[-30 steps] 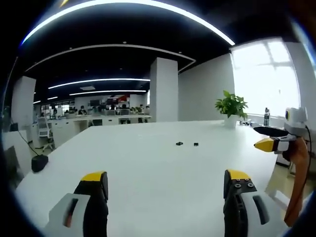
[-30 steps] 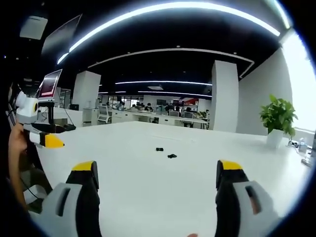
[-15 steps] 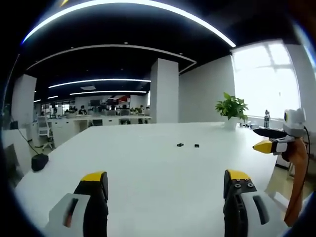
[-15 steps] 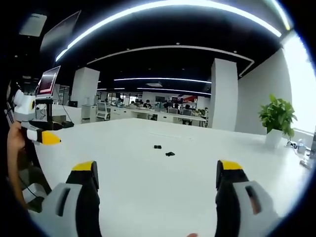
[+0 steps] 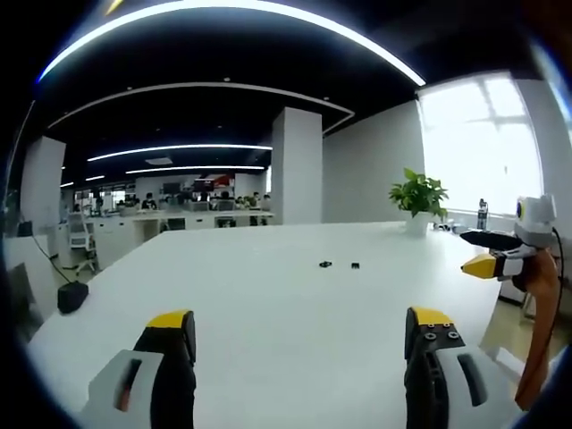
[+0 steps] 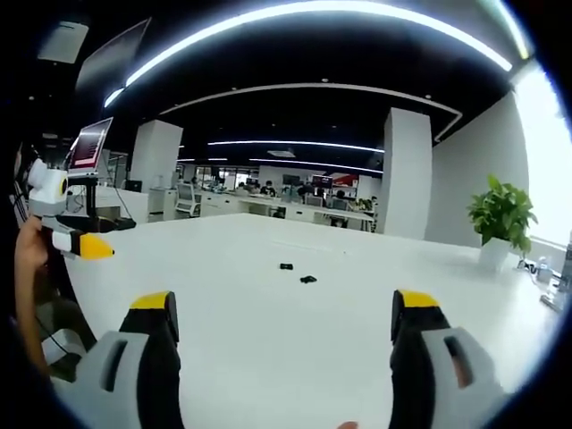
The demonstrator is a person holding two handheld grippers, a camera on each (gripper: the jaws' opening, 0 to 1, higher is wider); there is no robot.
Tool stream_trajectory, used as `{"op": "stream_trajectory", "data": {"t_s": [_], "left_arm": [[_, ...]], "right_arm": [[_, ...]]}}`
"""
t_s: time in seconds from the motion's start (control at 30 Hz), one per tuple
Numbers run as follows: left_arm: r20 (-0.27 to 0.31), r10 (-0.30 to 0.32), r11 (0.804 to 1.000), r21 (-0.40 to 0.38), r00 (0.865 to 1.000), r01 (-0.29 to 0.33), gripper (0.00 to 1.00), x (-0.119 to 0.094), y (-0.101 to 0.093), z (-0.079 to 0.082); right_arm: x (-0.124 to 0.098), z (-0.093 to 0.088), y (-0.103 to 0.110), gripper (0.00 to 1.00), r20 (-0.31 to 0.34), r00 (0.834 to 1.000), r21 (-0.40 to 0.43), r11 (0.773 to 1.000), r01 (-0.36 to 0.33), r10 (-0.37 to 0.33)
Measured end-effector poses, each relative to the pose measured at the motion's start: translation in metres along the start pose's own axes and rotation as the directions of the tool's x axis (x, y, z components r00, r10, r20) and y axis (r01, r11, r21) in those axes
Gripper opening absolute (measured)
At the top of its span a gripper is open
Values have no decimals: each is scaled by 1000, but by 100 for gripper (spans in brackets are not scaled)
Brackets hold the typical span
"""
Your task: Snap the two parts of the plastic buckle together until the buckle closes and remains connected.
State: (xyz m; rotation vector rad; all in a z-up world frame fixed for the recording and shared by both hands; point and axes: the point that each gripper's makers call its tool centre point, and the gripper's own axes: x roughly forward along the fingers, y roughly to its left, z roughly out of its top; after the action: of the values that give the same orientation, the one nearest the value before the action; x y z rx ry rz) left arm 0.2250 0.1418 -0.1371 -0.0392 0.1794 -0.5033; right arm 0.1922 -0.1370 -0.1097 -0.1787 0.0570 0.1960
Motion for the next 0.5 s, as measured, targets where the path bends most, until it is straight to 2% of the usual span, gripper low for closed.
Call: {"op": "stream_trajectory", "data": {"t_s": [0.5], "left_arm": [[-22, 1, 1000, 5, 1000, -1, 99, 2, 2, -6]], "right_arm": [[2, 0, 1, 100, -4, 1000, -11, 1000, -21, 21]]}}
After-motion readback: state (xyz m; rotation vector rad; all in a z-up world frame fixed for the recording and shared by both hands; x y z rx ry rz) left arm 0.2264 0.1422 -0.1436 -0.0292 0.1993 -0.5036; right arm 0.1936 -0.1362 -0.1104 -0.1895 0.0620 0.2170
